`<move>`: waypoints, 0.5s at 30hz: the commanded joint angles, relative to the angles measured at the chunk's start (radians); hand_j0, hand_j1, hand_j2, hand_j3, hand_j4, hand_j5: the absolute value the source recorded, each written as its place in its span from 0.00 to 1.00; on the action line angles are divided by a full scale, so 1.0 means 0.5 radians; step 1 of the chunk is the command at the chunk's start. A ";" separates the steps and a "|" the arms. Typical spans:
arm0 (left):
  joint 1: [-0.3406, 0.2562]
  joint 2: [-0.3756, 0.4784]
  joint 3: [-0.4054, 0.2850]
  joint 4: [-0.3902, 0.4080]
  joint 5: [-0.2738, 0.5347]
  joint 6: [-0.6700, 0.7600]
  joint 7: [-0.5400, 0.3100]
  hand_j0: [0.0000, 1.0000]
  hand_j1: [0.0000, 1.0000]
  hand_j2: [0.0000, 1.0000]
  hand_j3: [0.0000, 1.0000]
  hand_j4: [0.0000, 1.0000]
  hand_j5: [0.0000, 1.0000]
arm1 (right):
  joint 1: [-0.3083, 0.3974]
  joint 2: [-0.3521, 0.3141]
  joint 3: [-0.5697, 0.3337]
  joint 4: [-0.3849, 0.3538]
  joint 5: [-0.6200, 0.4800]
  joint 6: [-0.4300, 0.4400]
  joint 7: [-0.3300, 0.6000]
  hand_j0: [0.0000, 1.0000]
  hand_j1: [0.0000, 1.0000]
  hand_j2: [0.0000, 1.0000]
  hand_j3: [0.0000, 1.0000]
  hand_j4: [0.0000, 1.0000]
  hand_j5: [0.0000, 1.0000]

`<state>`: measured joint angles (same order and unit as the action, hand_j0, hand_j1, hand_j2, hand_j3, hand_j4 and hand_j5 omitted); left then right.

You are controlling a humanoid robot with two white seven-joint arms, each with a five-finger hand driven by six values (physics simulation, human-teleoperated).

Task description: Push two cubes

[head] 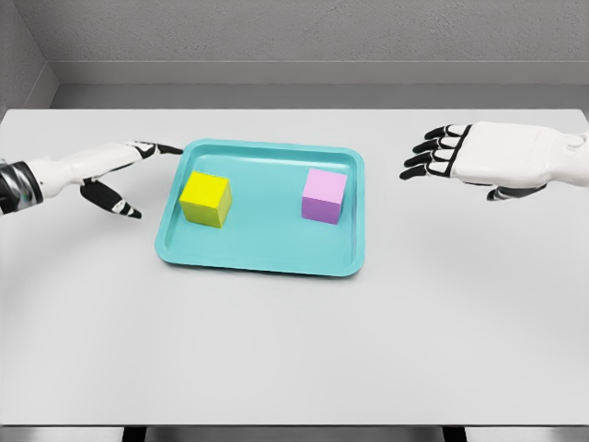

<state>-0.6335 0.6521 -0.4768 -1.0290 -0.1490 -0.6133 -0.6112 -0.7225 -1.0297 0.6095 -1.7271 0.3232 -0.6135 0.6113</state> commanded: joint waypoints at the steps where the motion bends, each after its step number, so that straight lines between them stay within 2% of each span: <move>1: 0.000 -0.010 -0.013 0.119 0.010 0.005 0.001 1.00 1.00 1.00 1.00 1.00 1.00 | -0.003 -0.002 -0.001 0.003 -0.008 0.005 -0.001 1.00 1.00 1.00 1.00 1.00 1.00; 4: -0.018 -0.019 -0.013 0.180 0.010 0.005 0.001 0.97 0.97 0.97 0.97 0.97 0.97 | -0.021 -0.005 -0.004 0.009 -0.011 0.005 -0.001 1.00 1.00 1.00 1.00 1.00 1.00; 5: -0.018 -0.022 -0.025 0.177 0.010 0.005 0.001 0.78 0.78 0.78 0.78 0.78 0.78 | -0.021 0.022 0.005 0.012 -0.014 0.005 -0.001 1.00 1.00 1.00 1.00 1.00 1.00; 6: -0.028 -0.022 -0.092 0.168 0.019 0.005 0.001 0.45 0.45 0.45 0.45 0.45 0.45 | -0.021 0.087 0.020 0.015 0.007 0.005 -0.001 1.00 1.00 1.00 1.00 1.00 1.00; 7: -0.028 -0.031 -0.114 0.168 0.016 0.005 0.001 0.34 0.34 0.34 0.34 0.34 0.34 | -0.043 0.124 0.100 0.018 0.056 0.005 -0.001 1.00 1.00 1.00 1.00 1.00 1.00; 8: -0.040 -0.013 -0.117 0.171 0.016 0.005 0.001 0.10 0.10 0.10 0.10 0.10 0.10 | -0.055 0.142 0.183 0.027 0.121 0.005 -0.001 0.88 0.88 0.88 0.88 0.88 0.88; 9: -0.052 -0.040 -0.160 0.251 -0.012 0.005 0.001 0.07 0.07 0.07 0.07 0.07 0.07 | -0.067 0.176 0.232 0.049 0.136 0.005 -0.001 0.70 0.70 0.70 0.70 0.70 0.70; 10: -0.083 -0.077 -0.191 0.330 -0.018 0.005 0.001 0.07 0.07 0.07 0.07 0.07 0.07 | -0.071 0.179 0.248 0.052 0.136 0.005 -0.001 0.46 0.46 0.46 0.46 0.46 0.46; 12: -0.150 -0.083 -0.194 0.352 -0.033 0.005 0.001 0.07 0.07 0.07 0.07 0.07 0.07 | -0.074 0.197 0.248 0.064 0.133 0.005 -0.001 0.31 0.31 0.31 0.31 0.31 0.31; 14: -0.172 -0.083 -0.194 0.352 -0.033 0.005 0.001 0.08 0.08 0.08 0.08 0.08 0.08 | -0.080 0.209 0.251 0.095 0.136 0.005 -0.001 0.24 0.24 0.24 0.24 0.24 0.24; 15: -0.172 -0.086 -0.194 0.349 -0.033 0.005 0.001 0.08 0.08 0.08 0.08 0.08 0.08 | -0.086 0.246 0.254 0.128 0.136 0.005 -0.001 0.23 0.23 0.23 0.23 0.23 0.23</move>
<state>-0.7210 0.6118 -0.5690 -0.8646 -0.1693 -0.6132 -0.6111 -0.7701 -0.9237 0.7280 -1.6801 0.3906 -0.6134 0.6112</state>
